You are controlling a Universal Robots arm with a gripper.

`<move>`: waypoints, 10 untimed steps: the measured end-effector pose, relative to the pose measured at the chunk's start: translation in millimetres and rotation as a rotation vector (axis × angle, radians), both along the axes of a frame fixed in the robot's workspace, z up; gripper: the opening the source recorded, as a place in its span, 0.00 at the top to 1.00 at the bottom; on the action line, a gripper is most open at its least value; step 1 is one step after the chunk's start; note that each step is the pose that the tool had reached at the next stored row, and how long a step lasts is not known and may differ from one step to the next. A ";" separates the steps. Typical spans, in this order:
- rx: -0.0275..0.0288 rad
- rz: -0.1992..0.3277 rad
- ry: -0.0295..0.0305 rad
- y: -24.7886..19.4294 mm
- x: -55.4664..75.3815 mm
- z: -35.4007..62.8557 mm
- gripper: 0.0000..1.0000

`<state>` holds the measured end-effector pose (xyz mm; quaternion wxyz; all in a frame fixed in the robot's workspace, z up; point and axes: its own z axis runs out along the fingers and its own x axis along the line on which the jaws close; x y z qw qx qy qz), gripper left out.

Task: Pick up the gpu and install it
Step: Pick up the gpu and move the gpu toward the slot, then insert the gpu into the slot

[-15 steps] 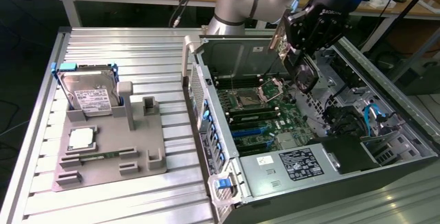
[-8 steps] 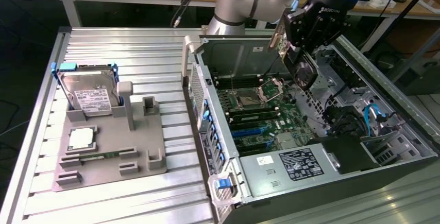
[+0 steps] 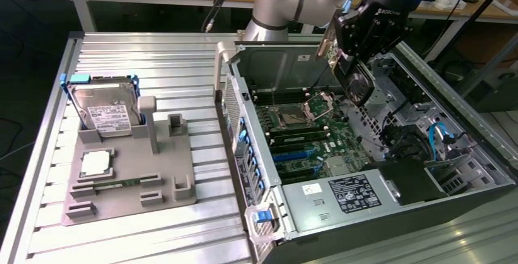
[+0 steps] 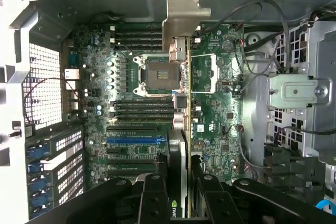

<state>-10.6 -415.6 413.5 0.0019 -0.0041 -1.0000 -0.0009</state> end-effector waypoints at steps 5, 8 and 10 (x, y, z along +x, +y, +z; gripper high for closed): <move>0.0000 0.000 0.0000 0.0 0.0 0.0 0.73; 0.0000 0.000 0.0000 0.0 0.0 0.0 0.73; 0.0000 0.000 0.0000 0.0 0.0 0.0 0.73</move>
